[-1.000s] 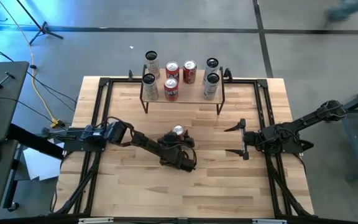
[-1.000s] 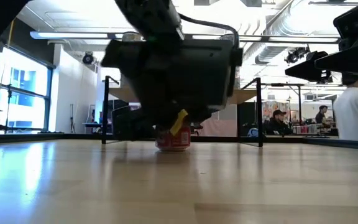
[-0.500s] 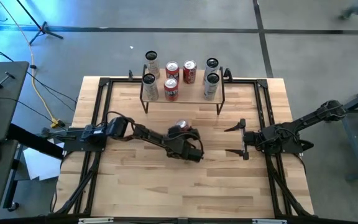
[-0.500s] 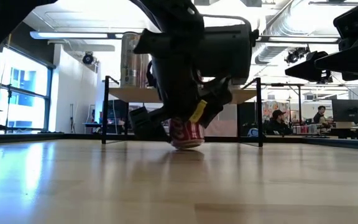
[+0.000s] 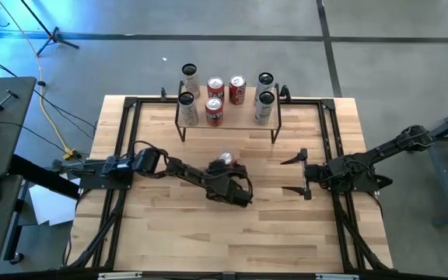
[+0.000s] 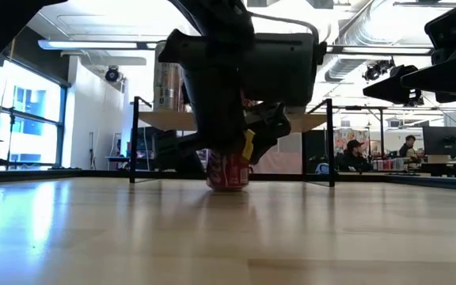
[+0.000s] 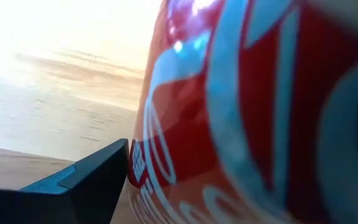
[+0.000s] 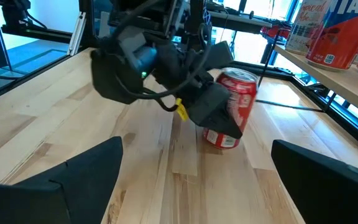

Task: Place canned beverage on shelf
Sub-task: Put the red and white soda can on the shelf aligned with the other red and white soda can

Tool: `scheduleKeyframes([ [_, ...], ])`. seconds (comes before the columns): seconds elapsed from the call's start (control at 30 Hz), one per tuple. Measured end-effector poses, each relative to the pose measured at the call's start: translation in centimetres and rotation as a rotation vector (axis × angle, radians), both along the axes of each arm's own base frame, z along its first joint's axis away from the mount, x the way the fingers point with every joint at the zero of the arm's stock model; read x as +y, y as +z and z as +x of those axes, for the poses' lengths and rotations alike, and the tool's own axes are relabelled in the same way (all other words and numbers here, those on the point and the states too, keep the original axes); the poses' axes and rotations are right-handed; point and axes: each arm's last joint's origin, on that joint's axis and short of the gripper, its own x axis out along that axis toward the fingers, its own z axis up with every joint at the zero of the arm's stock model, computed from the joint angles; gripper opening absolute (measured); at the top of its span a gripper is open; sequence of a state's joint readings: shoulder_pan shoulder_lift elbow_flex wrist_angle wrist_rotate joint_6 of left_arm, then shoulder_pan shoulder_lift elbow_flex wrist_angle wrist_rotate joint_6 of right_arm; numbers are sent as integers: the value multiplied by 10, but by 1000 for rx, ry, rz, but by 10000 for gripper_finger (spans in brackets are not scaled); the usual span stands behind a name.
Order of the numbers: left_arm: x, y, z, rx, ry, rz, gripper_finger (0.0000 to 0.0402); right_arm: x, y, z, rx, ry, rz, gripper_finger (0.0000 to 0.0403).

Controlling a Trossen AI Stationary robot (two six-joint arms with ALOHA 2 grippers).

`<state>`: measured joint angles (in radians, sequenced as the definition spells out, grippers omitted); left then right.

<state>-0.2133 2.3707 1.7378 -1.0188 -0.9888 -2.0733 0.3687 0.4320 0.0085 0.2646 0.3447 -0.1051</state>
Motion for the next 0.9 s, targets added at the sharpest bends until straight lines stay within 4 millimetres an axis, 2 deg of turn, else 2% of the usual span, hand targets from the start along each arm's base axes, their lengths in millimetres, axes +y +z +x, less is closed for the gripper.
scheduleKeyframes([
  [0.37, -9, 2, -5, 32, -30, 59, 355, 0, 0, 0, 0, 0, 0, 400],
  [0.6, -14, 2, -9, 122, -74, 63, 368, 0, 0, 0, 0, 0, 0, 400],
  [0.77, -35, 8, -13, 137, -153, 102, 395, 0, 0, 0, 0, 0, 0, 400],
  [0.9, -60, 15, -20, 178, -263, 198, 398, 0, 0, 0, -1, 0, 1, 400],
])
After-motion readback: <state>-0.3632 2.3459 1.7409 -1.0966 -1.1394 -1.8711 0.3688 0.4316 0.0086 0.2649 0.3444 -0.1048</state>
